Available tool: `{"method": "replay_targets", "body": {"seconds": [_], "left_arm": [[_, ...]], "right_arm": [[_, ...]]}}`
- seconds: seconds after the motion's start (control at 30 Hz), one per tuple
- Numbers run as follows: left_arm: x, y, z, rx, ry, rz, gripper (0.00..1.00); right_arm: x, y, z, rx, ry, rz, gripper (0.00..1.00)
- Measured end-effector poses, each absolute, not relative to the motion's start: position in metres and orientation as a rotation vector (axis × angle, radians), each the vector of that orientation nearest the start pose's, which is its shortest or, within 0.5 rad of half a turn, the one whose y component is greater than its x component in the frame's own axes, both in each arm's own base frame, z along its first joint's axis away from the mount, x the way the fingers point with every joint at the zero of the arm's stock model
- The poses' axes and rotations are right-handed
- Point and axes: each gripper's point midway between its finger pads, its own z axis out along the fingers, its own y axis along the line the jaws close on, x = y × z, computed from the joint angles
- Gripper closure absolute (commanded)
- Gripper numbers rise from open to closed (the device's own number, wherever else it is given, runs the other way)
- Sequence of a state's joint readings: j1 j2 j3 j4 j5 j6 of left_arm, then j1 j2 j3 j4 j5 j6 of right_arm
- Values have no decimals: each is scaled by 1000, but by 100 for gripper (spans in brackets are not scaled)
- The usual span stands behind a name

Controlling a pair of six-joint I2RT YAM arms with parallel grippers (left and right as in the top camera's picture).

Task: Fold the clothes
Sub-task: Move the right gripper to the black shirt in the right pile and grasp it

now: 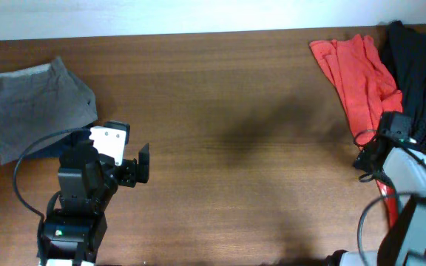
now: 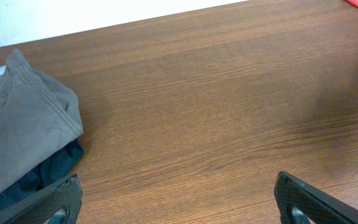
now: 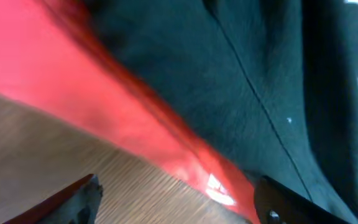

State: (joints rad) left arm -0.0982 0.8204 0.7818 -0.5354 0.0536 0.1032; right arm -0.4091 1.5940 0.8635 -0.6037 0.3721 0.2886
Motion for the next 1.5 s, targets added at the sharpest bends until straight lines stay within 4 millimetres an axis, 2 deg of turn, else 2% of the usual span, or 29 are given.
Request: {"method": "replay_targets", "body": {"seconds": [0.1,0.53,0.83,1.13,1.33,1.5], "left_arm": [[291,-40,224,253,2128,-66,2],[291,-42,224,259,2127,-77,2],[291,-42,224,259,2127,-77,1],[291,-42,224,259,2128,-77,2],[291,-42,224,259,2127,-77,2],[291,-42,225,259,2123,-77,2]], "right_arm": [[253,-187,22,1078,2673,-572,19],[271,-196,28,1072,2582,-566,20],[290,-205,48,1060,2530,-563,21],[289,-205,49,1059,2534,-564,25],[289,-205,46,1062,2540,-566,36],[288,-205,38,1063,2560,-570,41]]}}
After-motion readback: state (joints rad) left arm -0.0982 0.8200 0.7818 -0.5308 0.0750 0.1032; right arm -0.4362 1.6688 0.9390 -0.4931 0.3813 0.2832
